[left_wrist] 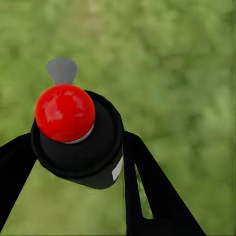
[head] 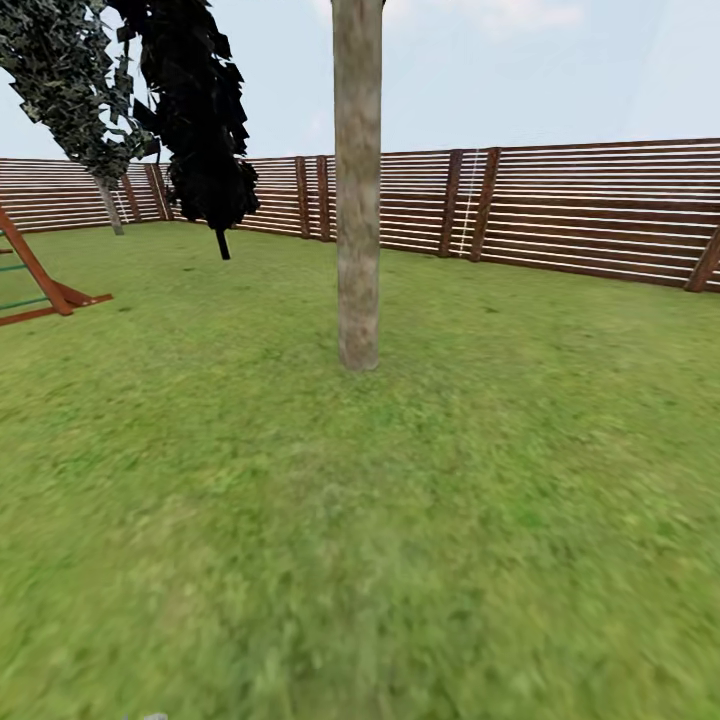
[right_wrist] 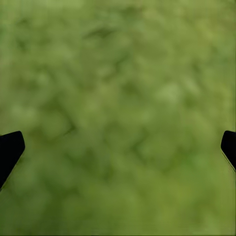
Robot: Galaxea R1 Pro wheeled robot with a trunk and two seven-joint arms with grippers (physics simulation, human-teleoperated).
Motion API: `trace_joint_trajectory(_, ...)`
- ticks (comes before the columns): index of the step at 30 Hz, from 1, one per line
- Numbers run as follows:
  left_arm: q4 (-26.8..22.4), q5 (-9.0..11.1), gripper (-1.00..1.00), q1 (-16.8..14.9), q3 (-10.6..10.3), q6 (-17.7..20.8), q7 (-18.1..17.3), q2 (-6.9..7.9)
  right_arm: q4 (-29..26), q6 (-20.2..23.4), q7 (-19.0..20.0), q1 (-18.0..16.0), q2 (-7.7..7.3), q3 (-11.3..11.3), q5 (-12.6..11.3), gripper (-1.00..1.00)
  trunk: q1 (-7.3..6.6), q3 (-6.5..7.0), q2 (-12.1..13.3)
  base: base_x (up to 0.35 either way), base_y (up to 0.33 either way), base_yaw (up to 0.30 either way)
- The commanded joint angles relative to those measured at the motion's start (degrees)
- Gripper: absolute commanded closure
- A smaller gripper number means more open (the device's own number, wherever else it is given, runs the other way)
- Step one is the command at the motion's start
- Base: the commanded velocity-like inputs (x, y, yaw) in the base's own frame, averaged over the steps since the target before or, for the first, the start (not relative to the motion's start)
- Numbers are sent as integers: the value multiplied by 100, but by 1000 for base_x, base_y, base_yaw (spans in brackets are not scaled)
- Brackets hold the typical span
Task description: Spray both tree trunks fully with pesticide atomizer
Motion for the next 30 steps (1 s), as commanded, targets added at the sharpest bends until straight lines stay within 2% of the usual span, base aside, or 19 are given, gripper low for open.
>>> trace_joint_trajectory(1, 24, 6, 100, 0, 2, 1, 0, 0, 0, 0, 0, -1, 0, 0, 0, -100, 0, 0, 0, 344, 0, 0)
trace_joint_trajectory(23, 46, 30, 100, 0, 23, -15, 0, 27, -4, 0, 2, 1, 10, -2, -12, -100, 0, 0, 0, 344, 0, 0)
trace_joint_trajectory(26, 46, 19, 100, 0, 14, -15, 0, 19, -153, -14, -14, -3, 37, -40, -48, -100, 0, 0, 0, 344, 0, 0)
trace_joint_trajectory(30, 46, 2, 100, 0, 5, -15, 7, 10, -658, -29, -160, -4, 21, -60, -45, -100, 0, 0, 0, 344, 0, 0)
